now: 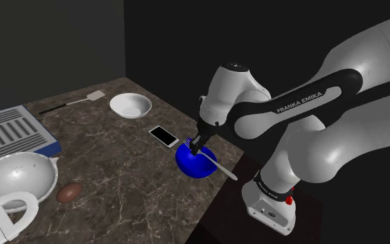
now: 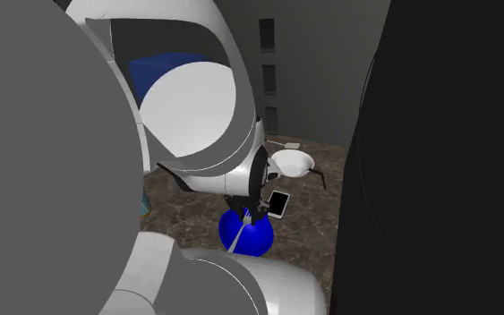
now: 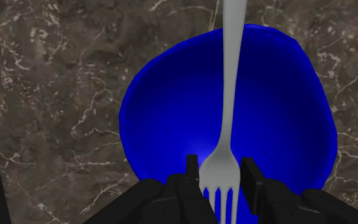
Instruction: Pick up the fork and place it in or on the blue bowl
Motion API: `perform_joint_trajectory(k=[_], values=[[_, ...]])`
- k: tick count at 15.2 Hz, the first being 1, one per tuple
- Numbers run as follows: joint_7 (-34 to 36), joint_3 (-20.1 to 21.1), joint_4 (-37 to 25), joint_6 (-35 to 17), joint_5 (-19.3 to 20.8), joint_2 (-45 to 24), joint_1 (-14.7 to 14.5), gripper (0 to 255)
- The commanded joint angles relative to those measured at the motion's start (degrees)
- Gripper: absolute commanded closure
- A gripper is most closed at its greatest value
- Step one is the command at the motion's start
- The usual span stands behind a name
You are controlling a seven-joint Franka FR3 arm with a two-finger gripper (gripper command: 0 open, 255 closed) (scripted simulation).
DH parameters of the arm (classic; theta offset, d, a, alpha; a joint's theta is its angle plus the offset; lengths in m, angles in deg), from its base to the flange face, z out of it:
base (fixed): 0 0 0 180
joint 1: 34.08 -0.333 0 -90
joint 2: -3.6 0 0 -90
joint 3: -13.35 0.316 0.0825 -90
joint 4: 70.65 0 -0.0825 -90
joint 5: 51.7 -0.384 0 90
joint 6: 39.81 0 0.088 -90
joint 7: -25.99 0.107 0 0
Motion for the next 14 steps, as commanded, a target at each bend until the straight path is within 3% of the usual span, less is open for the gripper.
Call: perform_joint_trajectory(k=[1,3,4,9,12,14], values=[[0.0,0.0,0.0,-0.1,0.0,0.0,0.0,255],[0.0,0.0,0.0,-0.1,0.0,0.0,0.0,255],[0.0,0.0,0.0,-0.1,0.0,0.0,0.0,0],[0.0,0.0,0.0,-0.1,0.0,0.0,0.0,0],[0.1,-0.7,-2.3,9.7,0.7,7.4,0.1,0],[0.1,-0.9,-3.1,12.1,0.9,9.0,0.1,0]])
